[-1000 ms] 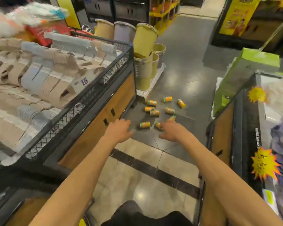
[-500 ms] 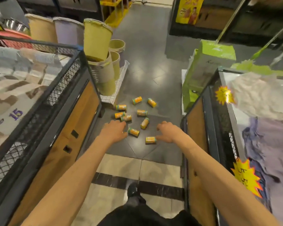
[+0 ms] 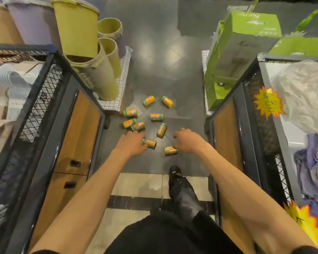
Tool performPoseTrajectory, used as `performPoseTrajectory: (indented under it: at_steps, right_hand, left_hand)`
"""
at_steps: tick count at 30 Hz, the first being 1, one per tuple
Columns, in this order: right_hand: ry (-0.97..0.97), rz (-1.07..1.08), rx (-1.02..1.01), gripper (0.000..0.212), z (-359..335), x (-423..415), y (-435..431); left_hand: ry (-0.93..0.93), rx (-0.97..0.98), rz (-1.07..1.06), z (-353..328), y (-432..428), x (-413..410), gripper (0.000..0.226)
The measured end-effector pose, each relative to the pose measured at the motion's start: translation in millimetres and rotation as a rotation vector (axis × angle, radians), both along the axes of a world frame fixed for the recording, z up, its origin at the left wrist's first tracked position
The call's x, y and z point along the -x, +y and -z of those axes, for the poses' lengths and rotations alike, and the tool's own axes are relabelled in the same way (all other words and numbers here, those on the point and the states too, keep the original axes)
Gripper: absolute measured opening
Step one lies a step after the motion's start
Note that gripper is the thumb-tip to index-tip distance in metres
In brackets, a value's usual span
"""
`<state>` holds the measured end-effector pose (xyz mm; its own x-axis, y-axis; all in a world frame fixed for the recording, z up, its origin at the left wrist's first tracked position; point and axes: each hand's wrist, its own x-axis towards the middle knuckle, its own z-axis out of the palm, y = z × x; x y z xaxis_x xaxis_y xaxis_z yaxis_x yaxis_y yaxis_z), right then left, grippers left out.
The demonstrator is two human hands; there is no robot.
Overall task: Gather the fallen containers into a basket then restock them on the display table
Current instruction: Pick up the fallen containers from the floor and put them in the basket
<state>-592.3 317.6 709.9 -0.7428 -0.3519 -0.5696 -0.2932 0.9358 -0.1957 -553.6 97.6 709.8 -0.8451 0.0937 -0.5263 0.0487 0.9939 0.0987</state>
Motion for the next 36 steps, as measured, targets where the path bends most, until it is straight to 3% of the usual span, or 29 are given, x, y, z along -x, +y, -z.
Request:
performPoseTrajectory:
  at_steps: [10, 16, 27, 36]
  right_hand:
    - [-0.116, -0.036, 0.011, 0.047, 72, 112, 12]
    - [-0.177, 0.013, -0.02, 0.045, 151, 138, 6]
    - [-0.25, 0.145, -0.077, 0.047, 410, 146, -22]
    - [-0.146, 0.168, -0.083, 0.051, 633, 148, -40]
  left_hand:
    - [-0.138, -0.119, -0.139, 76, 16, 105, 0.043]
    - [-0.202, -0.156, -0.138, 160, 4, 142, 0.039]
    - [-0.239, -0.135, 0.034, 409, -30, 183, 0.036]
    - [-0.213, -0.145, 0.18, 627, -41, 231, 0.049]
